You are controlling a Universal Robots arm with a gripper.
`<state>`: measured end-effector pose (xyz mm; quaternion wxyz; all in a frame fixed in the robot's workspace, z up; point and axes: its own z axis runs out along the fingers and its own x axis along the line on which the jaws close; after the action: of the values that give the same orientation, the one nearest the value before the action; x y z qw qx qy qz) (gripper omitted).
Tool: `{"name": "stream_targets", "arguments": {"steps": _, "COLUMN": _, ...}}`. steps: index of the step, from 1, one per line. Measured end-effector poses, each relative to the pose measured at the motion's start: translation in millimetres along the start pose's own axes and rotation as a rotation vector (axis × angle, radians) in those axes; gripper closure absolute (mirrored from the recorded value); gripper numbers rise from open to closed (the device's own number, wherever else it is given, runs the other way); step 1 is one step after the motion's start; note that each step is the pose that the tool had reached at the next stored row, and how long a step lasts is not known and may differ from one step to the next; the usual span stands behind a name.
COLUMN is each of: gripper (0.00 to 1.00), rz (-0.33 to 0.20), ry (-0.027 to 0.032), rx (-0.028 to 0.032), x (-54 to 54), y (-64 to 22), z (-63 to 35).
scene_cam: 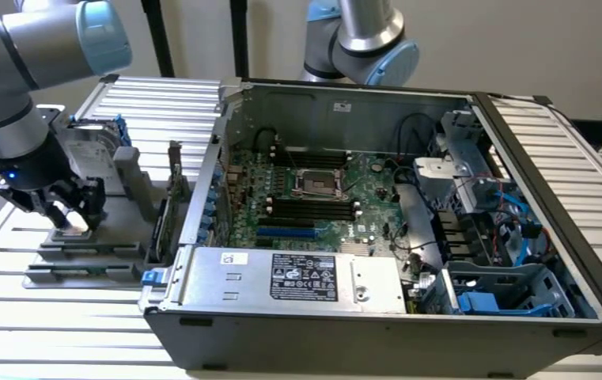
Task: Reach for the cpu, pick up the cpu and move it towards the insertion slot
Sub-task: 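Pick up the cpu and move it towards the insertion slot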
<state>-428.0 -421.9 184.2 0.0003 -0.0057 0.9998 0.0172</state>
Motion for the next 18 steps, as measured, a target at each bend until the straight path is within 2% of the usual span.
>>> {"name": "stream_targets", "arguments": {"steps": 3, "gripper": 0.45, "rz": 0.000, "ry": 0.0000, "rx": 0.0000, "x": -0.1, "y": 0.0, "z": -0.4}}
{"name": "stream_targets", "arguments": {"steps": 6, "gripper": 0.45, "rz": 0.000, "ry": -0.0001, "rx": 0.0000, "x": -0.1, "y": 0.2, "z": -7.2}}
{"name": "stream_targets", "arguments": {"steps": 18, "gripper": 0.45, "rz": 0.000, "ry": 0.0001, "rx": 0.0001, "x": -1.2, "y": 2.0, "z": -61.6}}
